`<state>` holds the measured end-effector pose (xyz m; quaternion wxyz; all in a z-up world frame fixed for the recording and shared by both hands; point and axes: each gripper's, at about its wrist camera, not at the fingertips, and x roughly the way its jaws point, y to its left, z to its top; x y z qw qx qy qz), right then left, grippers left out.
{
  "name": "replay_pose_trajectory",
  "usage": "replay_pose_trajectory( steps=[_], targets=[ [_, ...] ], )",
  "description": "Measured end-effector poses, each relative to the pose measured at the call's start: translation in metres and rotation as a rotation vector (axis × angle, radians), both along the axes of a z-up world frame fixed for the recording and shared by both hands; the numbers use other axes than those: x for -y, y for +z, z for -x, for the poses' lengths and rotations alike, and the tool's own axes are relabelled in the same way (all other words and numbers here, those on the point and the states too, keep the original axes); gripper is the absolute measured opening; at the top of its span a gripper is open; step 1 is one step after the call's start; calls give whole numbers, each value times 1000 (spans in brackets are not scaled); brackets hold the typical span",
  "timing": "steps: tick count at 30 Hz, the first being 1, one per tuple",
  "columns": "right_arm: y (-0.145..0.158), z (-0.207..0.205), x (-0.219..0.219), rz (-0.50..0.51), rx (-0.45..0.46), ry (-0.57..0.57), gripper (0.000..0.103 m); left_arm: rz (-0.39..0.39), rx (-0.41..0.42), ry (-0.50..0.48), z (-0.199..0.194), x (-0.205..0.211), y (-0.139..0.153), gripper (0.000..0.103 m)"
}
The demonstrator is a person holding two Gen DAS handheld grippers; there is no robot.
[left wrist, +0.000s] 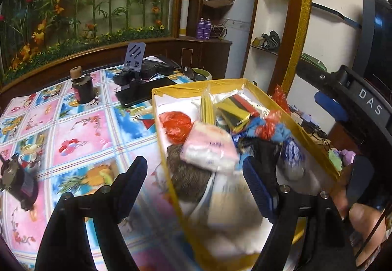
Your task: Organize soft objects
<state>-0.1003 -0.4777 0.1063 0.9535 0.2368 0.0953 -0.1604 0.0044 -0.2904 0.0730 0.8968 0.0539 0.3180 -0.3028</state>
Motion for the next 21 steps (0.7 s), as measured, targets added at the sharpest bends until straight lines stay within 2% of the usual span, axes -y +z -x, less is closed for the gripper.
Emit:
replay_pose_trajectory(
  steps=[3,4,6,10,12,15,17,21],
  targets=[
    [-3,24,-14,2,-2,13,80,4,18,7,12,-19,4,81],
    [-3,30,-20,10,0,12,83,9,24,12,15,-25,7,84],
    [-5,47,-37,42,2,-3,94,21,33,27,22,-37,10,87],
    [-10,66,-73,94,-13,51,95,34,18,41,35,-58,10,87],
    [-15,72,-92,122,-36,88,100,41,1,51,42,-67,7,87],
    [-21,80,-114,154,-63,110,103,44,10,120,53,-83,-3,87],
    [-23,79,-119,174,-81,106,103,10,20,160,58,-88,-9,87],
    [-29,73,-127,162,-152,112,102,-11,-15,105,61,-85,-12,88]
  ],
)
